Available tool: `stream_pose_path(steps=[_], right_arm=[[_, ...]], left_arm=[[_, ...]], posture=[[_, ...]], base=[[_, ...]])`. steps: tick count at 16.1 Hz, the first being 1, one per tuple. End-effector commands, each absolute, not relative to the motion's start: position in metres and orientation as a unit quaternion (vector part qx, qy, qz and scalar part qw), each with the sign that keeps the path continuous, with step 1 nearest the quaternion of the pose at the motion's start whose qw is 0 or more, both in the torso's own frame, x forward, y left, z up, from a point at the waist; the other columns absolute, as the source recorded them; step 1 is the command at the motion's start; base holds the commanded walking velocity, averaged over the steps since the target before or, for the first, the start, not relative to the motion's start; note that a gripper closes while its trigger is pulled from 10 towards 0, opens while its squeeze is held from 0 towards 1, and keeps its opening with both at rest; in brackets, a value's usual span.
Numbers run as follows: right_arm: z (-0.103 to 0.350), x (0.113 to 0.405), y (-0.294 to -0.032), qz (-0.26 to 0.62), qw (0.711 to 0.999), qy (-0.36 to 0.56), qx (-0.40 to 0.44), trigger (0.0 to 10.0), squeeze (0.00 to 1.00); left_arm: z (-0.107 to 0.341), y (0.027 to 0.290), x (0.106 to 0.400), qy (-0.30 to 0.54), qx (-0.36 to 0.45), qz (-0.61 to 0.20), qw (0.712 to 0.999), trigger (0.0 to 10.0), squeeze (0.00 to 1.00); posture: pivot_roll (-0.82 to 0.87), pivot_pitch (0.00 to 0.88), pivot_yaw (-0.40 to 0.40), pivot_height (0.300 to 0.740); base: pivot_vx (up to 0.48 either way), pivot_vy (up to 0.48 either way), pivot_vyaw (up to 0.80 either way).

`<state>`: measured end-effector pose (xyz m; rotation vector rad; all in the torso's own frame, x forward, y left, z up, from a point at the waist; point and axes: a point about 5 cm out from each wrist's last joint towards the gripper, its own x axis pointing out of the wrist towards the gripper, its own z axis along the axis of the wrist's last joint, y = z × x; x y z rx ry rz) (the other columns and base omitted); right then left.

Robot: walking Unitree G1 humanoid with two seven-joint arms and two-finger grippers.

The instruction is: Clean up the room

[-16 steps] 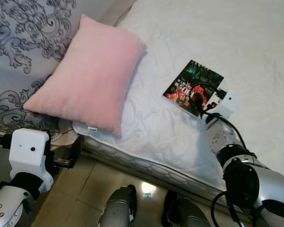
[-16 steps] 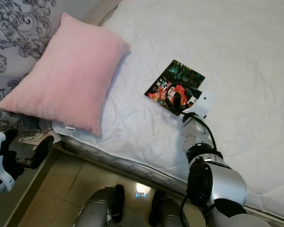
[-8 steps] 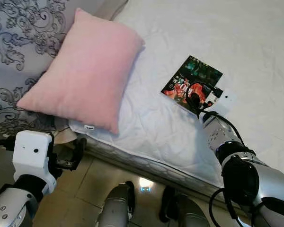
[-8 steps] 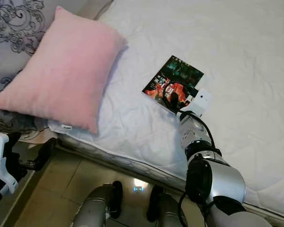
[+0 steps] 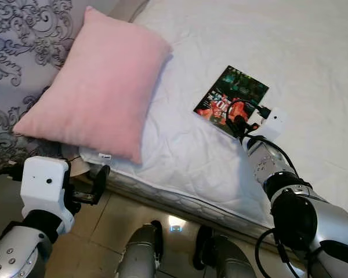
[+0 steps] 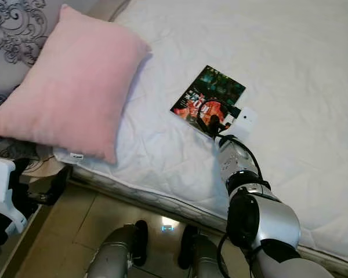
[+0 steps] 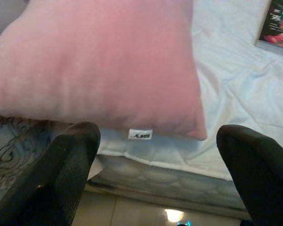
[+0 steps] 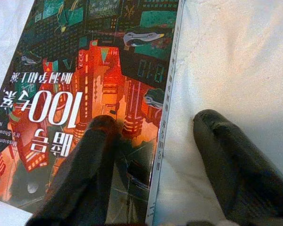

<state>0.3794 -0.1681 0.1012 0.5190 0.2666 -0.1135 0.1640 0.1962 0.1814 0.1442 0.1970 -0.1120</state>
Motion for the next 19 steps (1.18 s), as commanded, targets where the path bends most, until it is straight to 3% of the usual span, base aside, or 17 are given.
stream_pose_path(steps=[1,10,14,17,19], right_arm=[[0.087,0.374,-0.154,-0.037,0.95,0.172,0.26,0.0,0.13],[0.101,0.381,-0.142,0.005,0.956,0.158,0.247,0.0,0.17],[0.144,0.398,-0.113,0.091,0.968,0.084,0.218,0.0,0.27],[0.179,0.406,-0.091,0.155,0.964,0.015,0.216,0.0,0.28],[0.179,0.404,-0.084,0.168,0.964,0.015,0.203,0.0,0.29]], left_arm=[[0.189,0.191,0.16,0.082,0.084,-0.063,0.991,10.0,0.0],[0.187,0.186,0.165,0.079,0.078,-0.064,0.992,10.0,0.0],[0.186,0.183,0.17,0.076,0.069,-0.066,0.992,10.0,0.0],[0.185,0.181,0.174,0.074,0.063,-0.069,0.993,10.0,0.0],[0.184,0.18,0.176,0.072,0.059,-0.07,0.993,10.0,0.0]], posture=[[0.5,0.339,0.01,0.74],[0.49,0.338,-0.005,0.74],[0.47,0.329,-0.006,0.74],[0.45,0.319,-0.013,0.74],[0.44,0.313,-0.018,0.74]], base=[[0.0,0.0,0.0],[0.0,0.0,0.0],[0.0,0.0,0.0],[0.0,0.0,0.0],[0.0,0.0,0.0]])
